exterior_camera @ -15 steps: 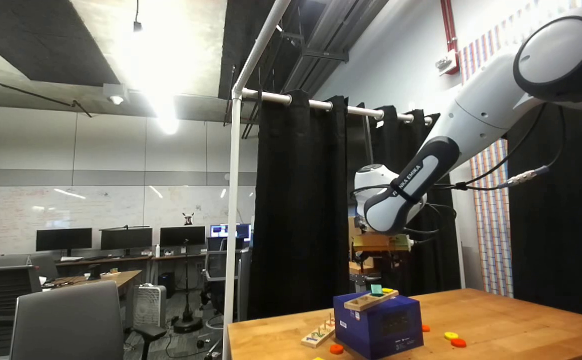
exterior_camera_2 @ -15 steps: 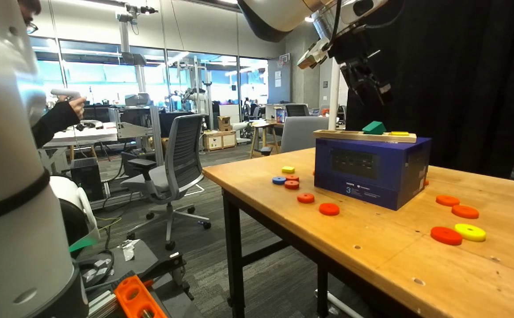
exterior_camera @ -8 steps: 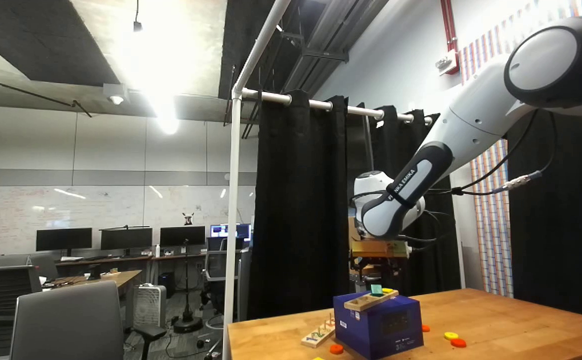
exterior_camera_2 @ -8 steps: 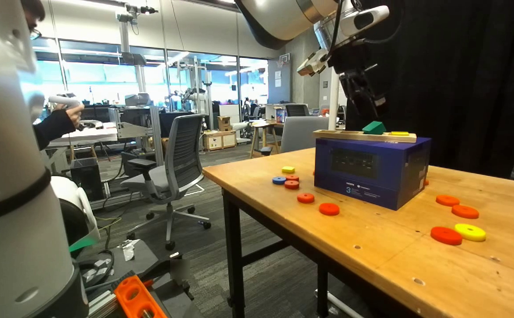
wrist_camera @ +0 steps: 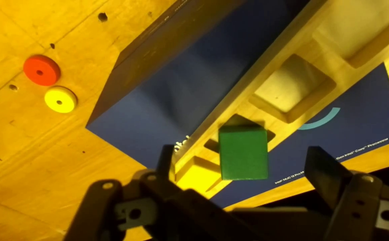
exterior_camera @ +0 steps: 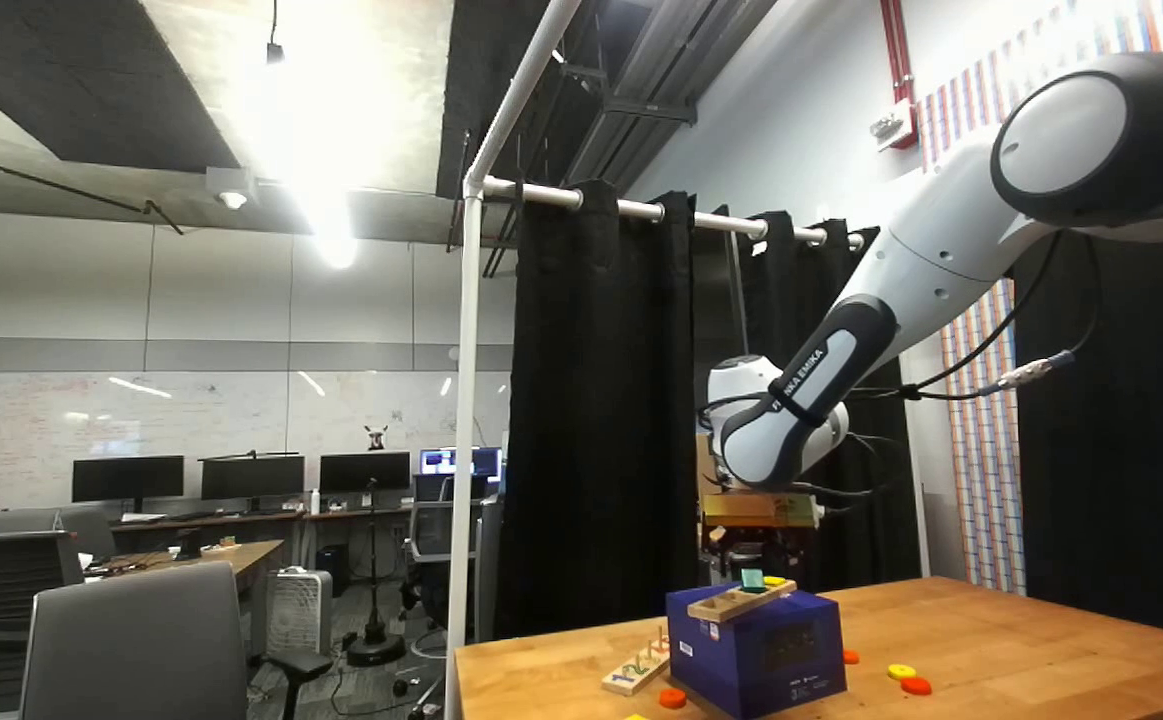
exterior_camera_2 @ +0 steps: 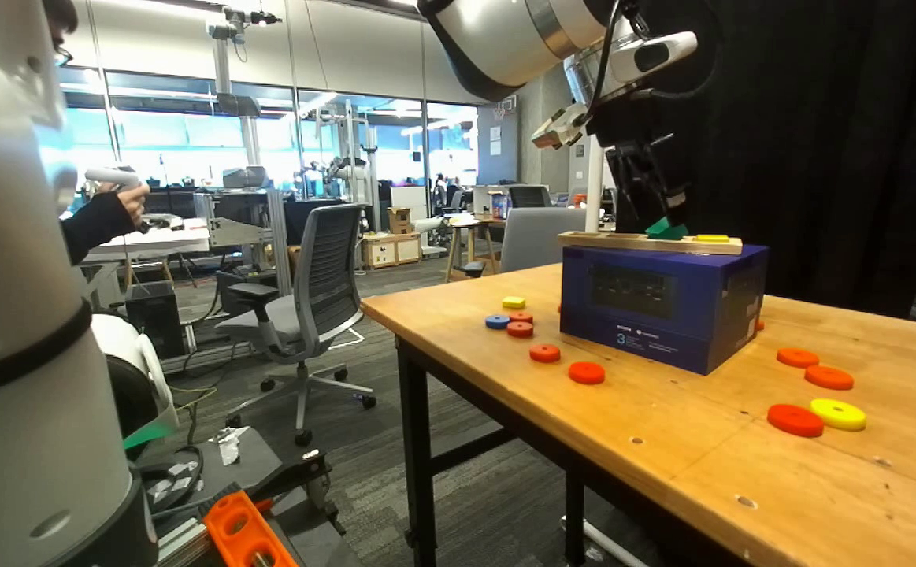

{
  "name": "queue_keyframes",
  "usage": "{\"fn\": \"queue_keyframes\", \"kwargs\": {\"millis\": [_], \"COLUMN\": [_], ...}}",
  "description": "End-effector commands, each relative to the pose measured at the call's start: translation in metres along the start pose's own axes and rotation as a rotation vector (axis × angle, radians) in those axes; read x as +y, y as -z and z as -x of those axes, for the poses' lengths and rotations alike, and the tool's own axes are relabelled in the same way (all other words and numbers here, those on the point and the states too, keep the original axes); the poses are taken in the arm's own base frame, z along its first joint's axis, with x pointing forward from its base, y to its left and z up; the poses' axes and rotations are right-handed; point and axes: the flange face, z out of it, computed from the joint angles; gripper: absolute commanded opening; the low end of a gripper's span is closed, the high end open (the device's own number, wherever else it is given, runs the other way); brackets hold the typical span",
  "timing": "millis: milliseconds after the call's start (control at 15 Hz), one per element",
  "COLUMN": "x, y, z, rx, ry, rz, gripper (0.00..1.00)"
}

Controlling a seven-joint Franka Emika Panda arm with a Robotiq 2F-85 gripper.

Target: Place the green block on the wooden board

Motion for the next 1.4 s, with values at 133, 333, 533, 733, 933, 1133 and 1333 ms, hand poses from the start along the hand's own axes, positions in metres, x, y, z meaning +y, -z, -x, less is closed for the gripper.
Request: {"fn": "queue_keyframes", "kwargs": {"millis": [133,333,533,733,933,1133,1333], "x": [-0.0003,0.0009,0.0011,0.0013,0.0019,0.0040,0.0062], "y": [0.0043,0.0038,0.0032,0.0017,0.0004,0.0014,0.0045], "z": [-0.0105,-0.0115,-0.0119,-0.0119,-0.0116,-0.0139,-0.0175], "rx": [0.014,0.014,0.014,0.011,-0.020,-0.066,-0.096], "ry": [0.008,0.006,0.006,0.007,0.009,-0.012,-0.034], "rz": [-0.023,-0.023,-0.022,-0.022,-0.004,-0.006,-0.007], "gripper": [0.59,0.35,0.15,0.18,0.18,0.18,0.17]}}
